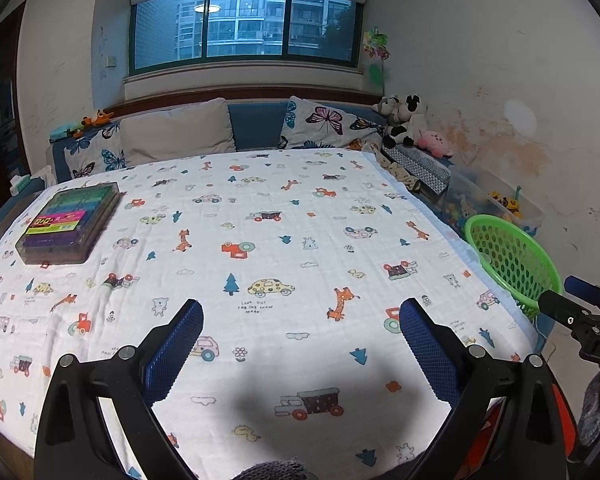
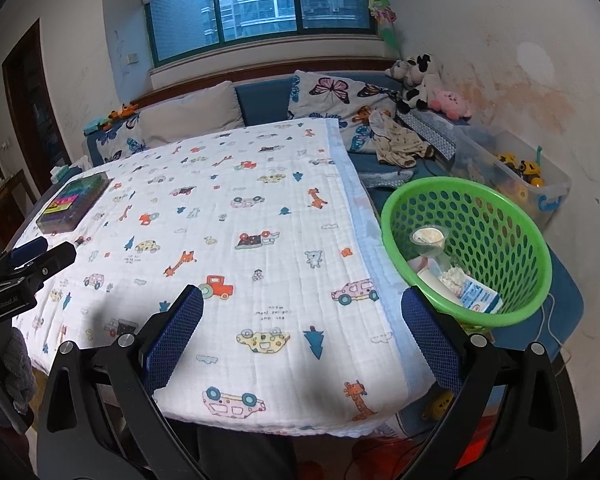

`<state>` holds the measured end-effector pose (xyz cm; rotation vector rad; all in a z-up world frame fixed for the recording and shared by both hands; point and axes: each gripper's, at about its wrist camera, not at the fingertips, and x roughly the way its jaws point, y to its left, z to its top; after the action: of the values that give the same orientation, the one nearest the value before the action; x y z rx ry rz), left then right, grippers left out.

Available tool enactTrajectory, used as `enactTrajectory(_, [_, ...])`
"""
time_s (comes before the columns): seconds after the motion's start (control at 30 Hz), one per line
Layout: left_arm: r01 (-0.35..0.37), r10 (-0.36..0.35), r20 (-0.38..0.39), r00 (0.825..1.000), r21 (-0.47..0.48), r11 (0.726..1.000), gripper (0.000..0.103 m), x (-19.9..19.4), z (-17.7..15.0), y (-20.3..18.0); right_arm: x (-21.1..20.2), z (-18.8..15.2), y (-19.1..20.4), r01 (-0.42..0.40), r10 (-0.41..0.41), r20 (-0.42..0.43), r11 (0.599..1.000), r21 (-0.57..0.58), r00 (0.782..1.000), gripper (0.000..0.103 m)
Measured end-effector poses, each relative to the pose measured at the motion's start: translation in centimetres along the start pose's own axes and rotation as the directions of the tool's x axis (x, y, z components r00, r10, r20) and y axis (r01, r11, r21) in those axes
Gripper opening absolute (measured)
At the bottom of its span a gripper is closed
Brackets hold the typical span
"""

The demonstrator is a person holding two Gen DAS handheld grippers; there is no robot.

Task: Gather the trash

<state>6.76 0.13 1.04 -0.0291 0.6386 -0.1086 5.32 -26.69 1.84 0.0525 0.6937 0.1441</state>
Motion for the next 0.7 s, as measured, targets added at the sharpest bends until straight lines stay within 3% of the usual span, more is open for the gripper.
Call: enactTrajectory(0.7, [-0.009, 0.009, -0.002, 1.0, 0.003, 1.0, 0.095, -0.23, -0.2, 0.32, 0.04, 0.08, 0.28, -0.005, 0.005, 0.0, 1.0, -0.006, 1.0, 0.099])
